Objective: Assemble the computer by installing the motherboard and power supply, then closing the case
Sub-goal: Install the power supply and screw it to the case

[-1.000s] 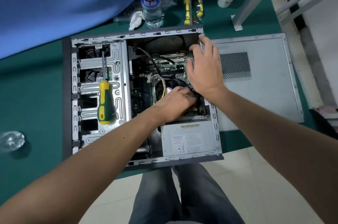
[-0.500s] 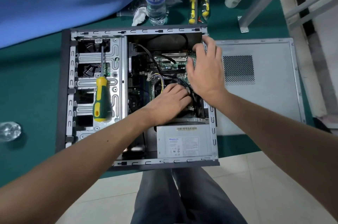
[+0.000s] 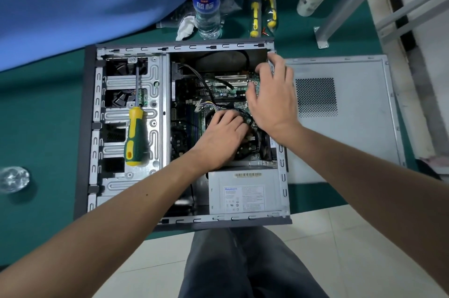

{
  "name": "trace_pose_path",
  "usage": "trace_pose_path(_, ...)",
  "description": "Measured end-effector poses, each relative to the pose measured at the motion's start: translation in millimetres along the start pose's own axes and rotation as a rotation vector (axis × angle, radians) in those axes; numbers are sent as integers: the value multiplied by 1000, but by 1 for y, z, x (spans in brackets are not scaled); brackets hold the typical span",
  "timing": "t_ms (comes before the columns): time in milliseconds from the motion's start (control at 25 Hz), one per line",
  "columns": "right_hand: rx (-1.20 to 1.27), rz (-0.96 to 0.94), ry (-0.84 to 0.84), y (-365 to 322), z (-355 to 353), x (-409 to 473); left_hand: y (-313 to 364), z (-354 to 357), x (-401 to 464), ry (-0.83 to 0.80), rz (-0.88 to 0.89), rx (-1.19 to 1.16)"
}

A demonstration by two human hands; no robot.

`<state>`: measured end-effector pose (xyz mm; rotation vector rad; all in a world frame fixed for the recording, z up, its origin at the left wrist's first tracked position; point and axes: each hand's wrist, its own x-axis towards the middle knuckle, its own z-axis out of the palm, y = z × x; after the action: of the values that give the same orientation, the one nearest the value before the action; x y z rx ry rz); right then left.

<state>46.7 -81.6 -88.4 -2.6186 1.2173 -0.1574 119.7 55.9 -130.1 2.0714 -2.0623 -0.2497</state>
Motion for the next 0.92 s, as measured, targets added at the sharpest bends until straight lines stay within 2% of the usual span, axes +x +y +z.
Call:
trace_pose_path(120,3,-3,2,0,0,0,-8,-5,-9,-14,-52,-237)
trace_pose_path(240,14,-2,5,0,0,0,-13,-11,-18,54,-131,-310)
trace_pose_path(480,-1,1,-1,-1,-1,0,-12,-16,-22,88,-300,-175)
trace_pose_path(680,2,-2,5,0,0,0,-4,-10,2,-92,-10,-43)
trace_pose_path(800,-10,-6,1,-1,0,0,-7,-4,9,-106,-91,6)
trace_pose_path(920,-9,-1,5,0,-1,1,-2,0,18,-188,-127,97)
